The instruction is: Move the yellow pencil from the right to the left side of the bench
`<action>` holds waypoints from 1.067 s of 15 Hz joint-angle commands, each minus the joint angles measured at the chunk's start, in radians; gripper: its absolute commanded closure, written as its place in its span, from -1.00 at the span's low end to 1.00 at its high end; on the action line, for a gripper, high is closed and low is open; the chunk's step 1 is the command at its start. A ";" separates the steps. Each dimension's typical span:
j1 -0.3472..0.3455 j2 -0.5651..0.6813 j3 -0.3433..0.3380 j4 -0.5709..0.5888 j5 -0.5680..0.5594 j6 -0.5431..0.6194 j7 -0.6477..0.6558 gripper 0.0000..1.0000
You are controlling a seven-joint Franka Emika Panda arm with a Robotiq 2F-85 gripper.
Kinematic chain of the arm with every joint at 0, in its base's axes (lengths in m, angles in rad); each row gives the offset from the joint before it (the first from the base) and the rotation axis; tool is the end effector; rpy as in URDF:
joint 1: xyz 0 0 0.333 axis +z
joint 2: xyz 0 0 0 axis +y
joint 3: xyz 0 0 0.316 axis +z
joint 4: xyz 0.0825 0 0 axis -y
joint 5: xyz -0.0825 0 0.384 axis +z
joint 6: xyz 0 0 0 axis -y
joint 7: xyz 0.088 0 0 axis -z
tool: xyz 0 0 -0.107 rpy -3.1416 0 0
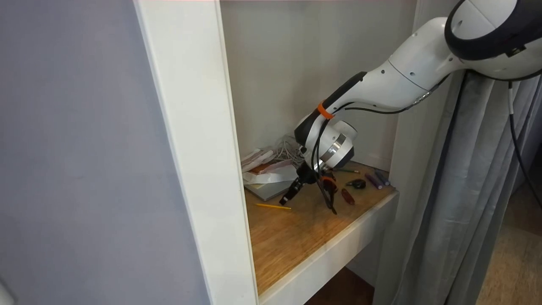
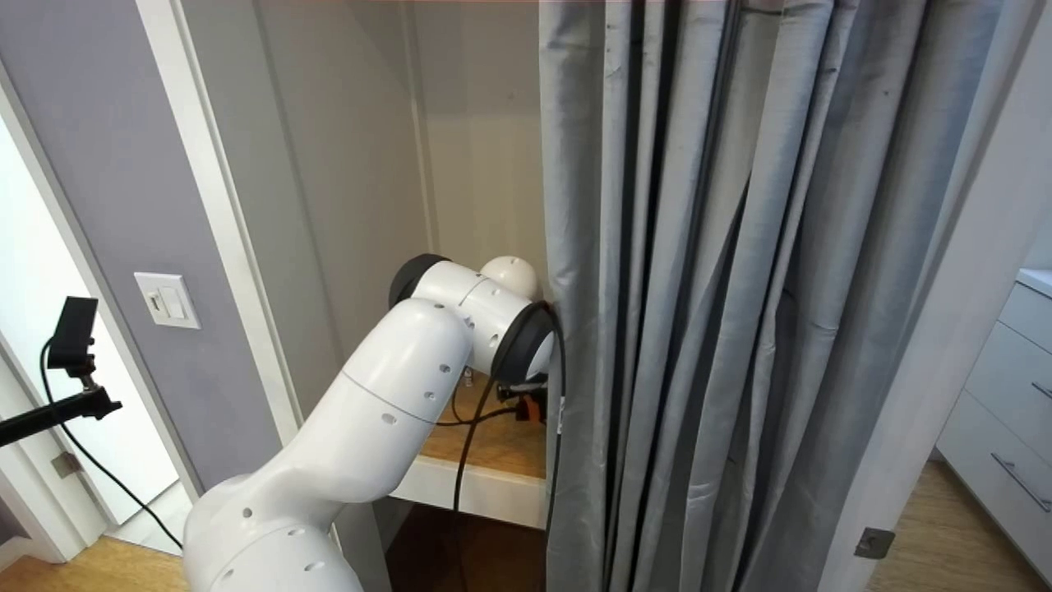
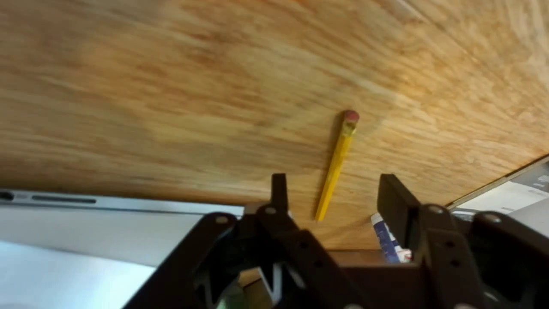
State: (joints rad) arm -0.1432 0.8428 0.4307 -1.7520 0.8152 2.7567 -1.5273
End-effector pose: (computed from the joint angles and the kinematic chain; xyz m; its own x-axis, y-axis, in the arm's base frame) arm 0.6512 0.1359 0.1306 0.5512 0.5867 0.5933 0.8051 -0.5607 -0.1935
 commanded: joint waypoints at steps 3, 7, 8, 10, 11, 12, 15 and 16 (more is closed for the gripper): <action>0.043 -0.214 -0.092 -0.168 -0.091 0.000 0.108 -0.98; 0.178 -0.386 -0.248 -0.321 -0.292 -0.045 0.376 -1.00; 0.236 -0.422 -0.304 -0.346 -0.333 -0.077 0.442 -1.00; 0.341 -0.474 -0.396 -0.371 -0.416 -0.172 0.589 -1.00; 0.416 -0.492 -0.467 -0.382 -0.433 -0.193 0.662 -1.00; 0.475 -0.504 -0.521 -0.387 -0.461 -0.207 0.736 -1.00; 0.630 -0.534 -0.672 -0.384 -0.551 -0.274 0.959 -1.00; 0.667 -0.541 -0.709 -0.380 -0.581 -0.304 1.034 -1.00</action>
State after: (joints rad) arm 0.4080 0.3467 -0.1607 -2.1152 0.3217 2.5229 -0.6882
